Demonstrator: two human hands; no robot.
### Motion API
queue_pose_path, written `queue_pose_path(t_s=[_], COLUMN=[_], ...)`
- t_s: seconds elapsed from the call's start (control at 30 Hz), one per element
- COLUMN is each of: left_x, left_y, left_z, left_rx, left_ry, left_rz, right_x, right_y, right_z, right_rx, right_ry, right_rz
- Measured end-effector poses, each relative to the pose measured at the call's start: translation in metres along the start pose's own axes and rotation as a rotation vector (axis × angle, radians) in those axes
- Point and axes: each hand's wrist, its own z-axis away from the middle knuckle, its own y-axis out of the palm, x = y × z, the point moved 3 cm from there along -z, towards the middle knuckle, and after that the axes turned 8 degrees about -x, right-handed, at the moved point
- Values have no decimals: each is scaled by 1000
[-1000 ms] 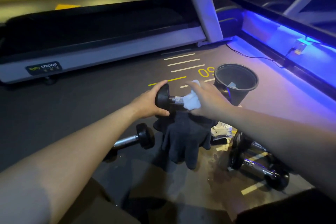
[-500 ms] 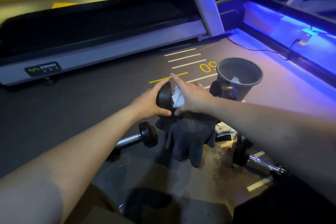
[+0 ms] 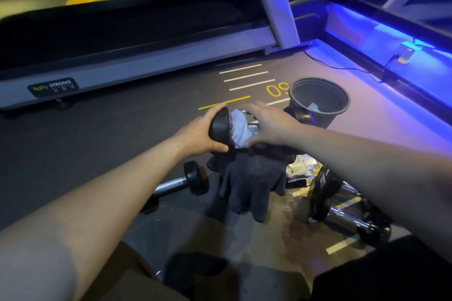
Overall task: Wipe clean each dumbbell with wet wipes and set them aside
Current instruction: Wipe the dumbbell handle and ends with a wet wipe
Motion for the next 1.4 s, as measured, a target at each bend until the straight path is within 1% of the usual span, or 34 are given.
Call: queue_pose_path(t_s=[0.13, 0.3, 0.4, 0.5, 0.7, 1.03, 1.27, 1.4], left_x=[1, 2, 2, 2, 2, 1, 1, 3], left_y=[0, 1, 0, 0, 1, 1, 0, 0], left_z=[1, 2, 1, 1, 1, 2, 3, 3], left_rx=[3, -2, -6, -3, -4, 1, 5, 5], left_ry=[0, -1, 3, 0, 6, 1, -2, -3], left_rz=[-10, -1, 1, 7, -12, -20, -20, -15], right_x=[6, 15, 20, 19, 14, 5, 8, 13], right_y=[-5, -1, 0, 1, 12, 16, 18, 21], right_z=[7, 7, 5, 0, -3, 3, -5, -13], right_rx=[-133, -245, -327, -362, -326, -54, -67, -110], right_ry=[-83, -188, -152, -128, -121, -135, -213, -266], right_rz=[121, 138, 82, 19, -45, -9, 119, 185])
